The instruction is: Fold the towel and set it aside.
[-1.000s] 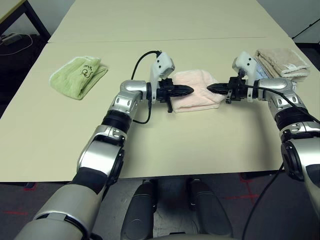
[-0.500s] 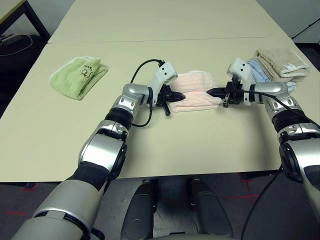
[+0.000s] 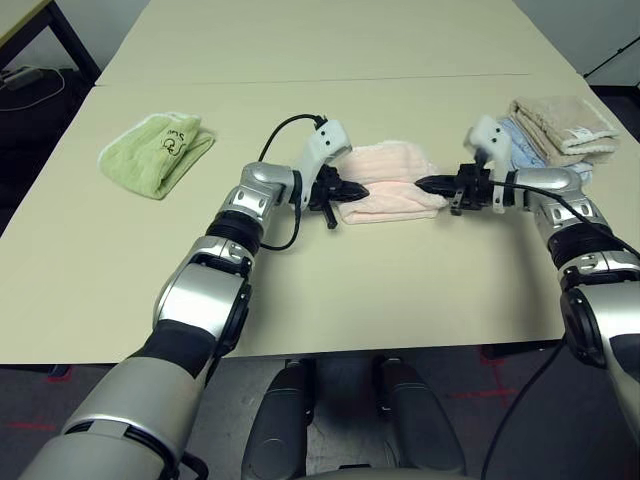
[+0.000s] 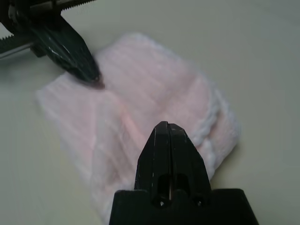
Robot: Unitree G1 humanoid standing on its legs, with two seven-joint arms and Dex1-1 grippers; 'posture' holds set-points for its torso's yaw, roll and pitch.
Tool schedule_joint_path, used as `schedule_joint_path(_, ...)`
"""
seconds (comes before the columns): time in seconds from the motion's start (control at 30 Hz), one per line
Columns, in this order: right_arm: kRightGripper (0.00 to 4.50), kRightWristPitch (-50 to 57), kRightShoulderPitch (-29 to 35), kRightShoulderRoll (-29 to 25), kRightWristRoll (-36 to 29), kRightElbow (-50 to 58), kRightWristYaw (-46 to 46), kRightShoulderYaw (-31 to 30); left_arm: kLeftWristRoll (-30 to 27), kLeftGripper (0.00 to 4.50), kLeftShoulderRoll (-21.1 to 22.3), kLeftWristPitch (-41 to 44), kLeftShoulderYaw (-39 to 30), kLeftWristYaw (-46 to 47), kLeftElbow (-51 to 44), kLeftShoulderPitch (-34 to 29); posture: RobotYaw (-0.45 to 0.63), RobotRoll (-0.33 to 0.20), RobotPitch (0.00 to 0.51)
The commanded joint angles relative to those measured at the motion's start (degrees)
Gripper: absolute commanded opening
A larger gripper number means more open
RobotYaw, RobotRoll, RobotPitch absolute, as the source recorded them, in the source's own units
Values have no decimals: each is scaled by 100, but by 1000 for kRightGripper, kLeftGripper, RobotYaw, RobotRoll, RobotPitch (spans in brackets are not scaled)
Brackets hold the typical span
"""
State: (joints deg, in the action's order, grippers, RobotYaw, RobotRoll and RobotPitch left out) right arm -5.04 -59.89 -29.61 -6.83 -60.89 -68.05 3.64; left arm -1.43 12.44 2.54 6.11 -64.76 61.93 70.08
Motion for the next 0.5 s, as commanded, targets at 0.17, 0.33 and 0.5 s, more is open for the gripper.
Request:
schedule_joint_path(0.17,0,242,-239,296,-88,-130,838,228,-178,29,-352,-92,-401,548,341,371,42,0,211)
schedule_joint_path(0.33,0,447,-344,492,110,-285,1427,111,84,29,-461,-103,-235,761,611,356,37,0,210)
schedule_joint_path(0.5,0,592,-377,595,364,-478,1847,-31,490,29,-556,-214,-25,1494,888,200,28,0,208)
